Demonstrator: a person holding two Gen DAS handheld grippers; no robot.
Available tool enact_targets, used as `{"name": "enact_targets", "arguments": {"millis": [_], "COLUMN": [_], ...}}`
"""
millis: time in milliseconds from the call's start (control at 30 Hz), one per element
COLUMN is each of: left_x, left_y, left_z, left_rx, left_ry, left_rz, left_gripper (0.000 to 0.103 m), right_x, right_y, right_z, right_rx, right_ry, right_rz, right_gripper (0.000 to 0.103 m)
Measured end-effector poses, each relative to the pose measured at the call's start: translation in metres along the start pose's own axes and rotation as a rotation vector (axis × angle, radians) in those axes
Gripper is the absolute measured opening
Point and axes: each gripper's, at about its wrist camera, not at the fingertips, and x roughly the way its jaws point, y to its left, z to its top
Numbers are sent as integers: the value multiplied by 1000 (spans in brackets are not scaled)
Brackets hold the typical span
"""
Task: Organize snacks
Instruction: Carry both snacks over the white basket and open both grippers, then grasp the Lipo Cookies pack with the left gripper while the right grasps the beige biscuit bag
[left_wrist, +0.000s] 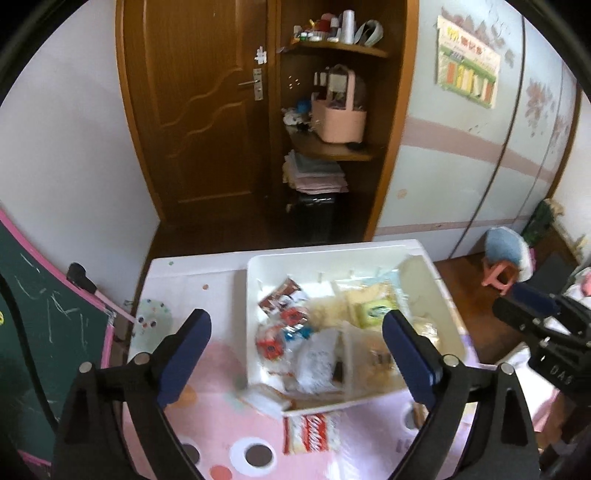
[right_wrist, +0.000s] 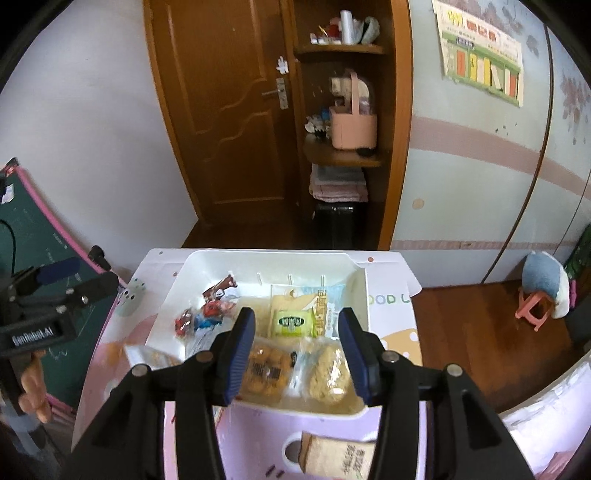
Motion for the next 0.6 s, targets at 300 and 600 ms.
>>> {"name": "enact_targets", "arguments": {"millis": [300, 600], "left_x": [-60, -60], "left_y": [-19, -31], "left_z": [-48, -124], "left_rx": [88, 164], "left_ry": [-49, 44], "left_rz": [-59, -128], "left_gripper": [102, 102], "right_x": [-55, -49], "right_y": [-14, -30], "right_z": [-49, -96], "right_rx": [-50, -209], "right_ry": [-51, -12], "right_rz": [18, 81], "right_gripper": [67, 77]}}
